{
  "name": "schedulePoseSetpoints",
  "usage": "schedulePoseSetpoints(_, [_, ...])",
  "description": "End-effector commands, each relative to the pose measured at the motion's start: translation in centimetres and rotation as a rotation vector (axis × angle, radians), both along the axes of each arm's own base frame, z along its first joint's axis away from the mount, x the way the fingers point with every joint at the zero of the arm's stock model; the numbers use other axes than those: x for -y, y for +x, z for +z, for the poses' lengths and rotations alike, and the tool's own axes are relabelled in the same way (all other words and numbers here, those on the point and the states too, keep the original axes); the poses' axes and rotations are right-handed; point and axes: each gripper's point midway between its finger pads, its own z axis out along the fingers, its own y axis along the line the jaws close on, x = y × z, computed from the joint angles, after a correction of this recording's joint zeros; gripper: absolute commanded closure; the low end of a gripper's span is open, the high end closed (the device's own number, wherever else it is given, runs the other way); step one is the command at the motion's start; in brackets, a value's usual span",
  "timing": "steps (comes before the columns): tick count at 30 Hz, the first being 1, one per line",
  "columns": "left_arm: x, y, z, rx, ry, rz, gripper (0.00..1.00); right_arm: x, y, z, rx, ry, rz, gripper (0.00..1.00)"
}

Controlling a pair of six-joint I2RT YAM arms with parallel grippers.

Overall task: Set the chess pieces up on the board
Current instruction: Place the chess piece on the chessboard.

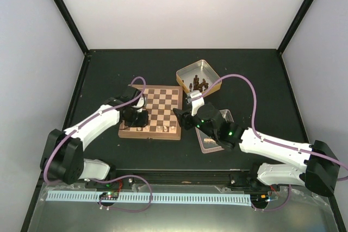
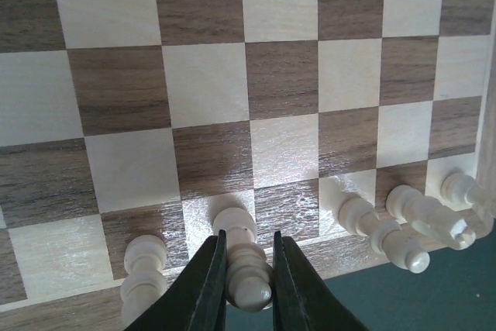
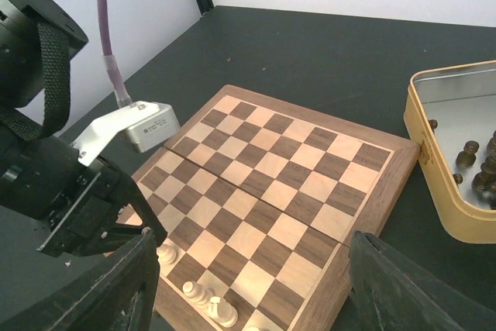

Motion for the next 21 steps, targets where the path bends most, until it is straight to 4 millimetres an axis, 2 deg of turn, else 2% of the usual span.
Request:
schedulePoseSetpoints(1, [0.2,0.5,0.4,0.01,0.068,-0.029,0.98,0.2,0.5,0.5,0.005,0.017,-0.032,0.33])
schedulePoseSetpoints(7, [0.5,0.3,0.0,-0.006,0.119,-0.047,0.98,0.1,0.6,0.3,-0.002,0.013,-0.032,0.32])
schedulePoseSetpoints(11, [-0.2,0.2,0.1,-0.006,0.173,-0.042,0.97,0.2,0.5,0.2,-0.004,0.015,-0.032,0.32])
schedulePoseSetpoints(17, [0.0,0.0,0.3,-0.003,0.164,-0.056,0.97,0.1,0.5,0.0,-0.01,0.016,-0.031,0.32])
schedulePoseSetpoints(21, [0.8,0.1,0.2,-0.018,0.134,-0.083,0.93,0.1,0.5,0.1,-0.011,0.018,-0.029,0.32])
